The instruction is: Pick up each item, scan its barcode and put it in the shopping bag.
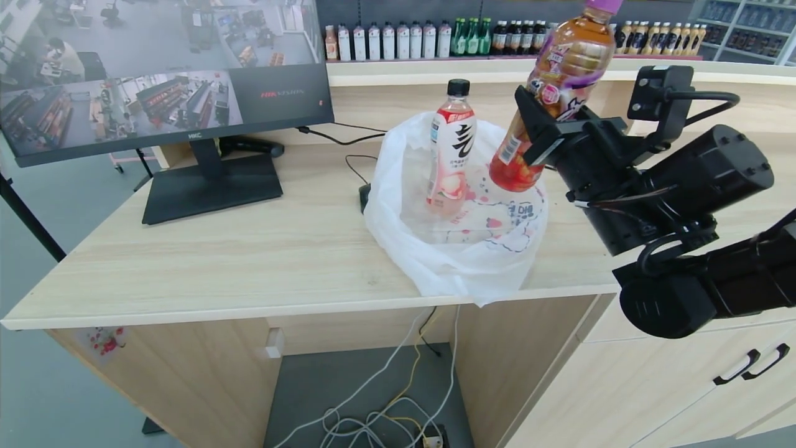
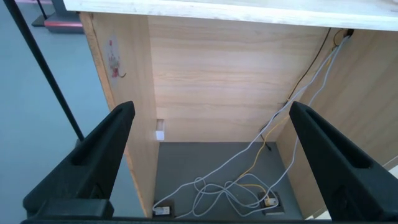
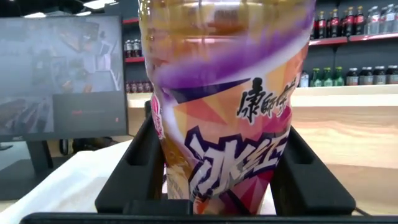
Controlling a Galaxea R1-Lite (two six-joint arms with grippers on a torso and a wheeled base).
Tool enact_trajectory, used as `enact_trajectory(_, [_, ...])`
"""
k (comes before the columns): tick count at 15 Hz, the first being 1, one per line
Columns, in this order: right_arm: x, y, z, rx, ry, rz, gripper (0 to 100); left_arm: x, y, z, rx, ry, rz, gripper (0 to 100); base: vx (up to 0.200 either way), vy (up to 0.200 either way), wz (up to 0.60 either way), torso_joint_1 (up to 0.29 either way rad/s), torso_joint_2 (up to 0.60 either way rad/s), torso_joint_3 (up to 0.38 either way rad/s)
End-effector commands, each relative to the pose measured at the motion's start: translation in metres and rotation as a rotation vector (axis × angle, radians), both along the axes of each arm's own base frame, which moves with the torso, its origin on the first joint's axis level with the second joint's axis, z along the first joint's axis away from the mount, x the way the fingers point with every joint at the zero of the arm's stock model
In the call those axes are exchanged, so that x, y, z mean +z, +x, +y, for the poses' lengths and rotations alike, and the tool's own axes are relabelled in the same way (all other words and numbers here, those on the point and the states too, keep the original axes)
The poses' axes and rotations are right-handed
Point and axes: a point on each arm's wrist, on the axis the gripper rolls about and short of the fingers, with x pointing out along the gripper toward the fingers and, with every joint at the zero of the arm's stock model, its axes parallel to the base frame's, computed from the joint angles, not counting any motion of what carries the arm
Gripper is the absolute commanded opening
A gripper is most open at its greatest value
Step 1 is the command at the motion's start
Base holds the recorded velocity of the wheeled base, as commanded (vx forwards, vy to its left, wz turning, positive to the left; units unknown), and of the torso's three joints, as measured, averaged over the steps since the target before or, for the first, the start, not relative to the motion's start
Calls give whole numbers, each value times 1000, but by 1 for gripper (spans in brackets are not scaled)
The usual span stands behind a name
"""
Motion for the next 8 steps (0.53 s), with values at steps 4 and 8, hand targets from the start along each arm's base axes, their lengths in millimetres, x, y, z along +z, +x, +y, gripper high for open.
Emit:
enact_trajectory(4, [-25,18,9,10,-74,30,0,0,0,0,0,-1,0,100,0,0,0,0,0,0])
enact_trajectory(8, [-42,31,15,9,-92,62,0,0,0,0,-1,-1,0,100,0,0,0,0,0,0])
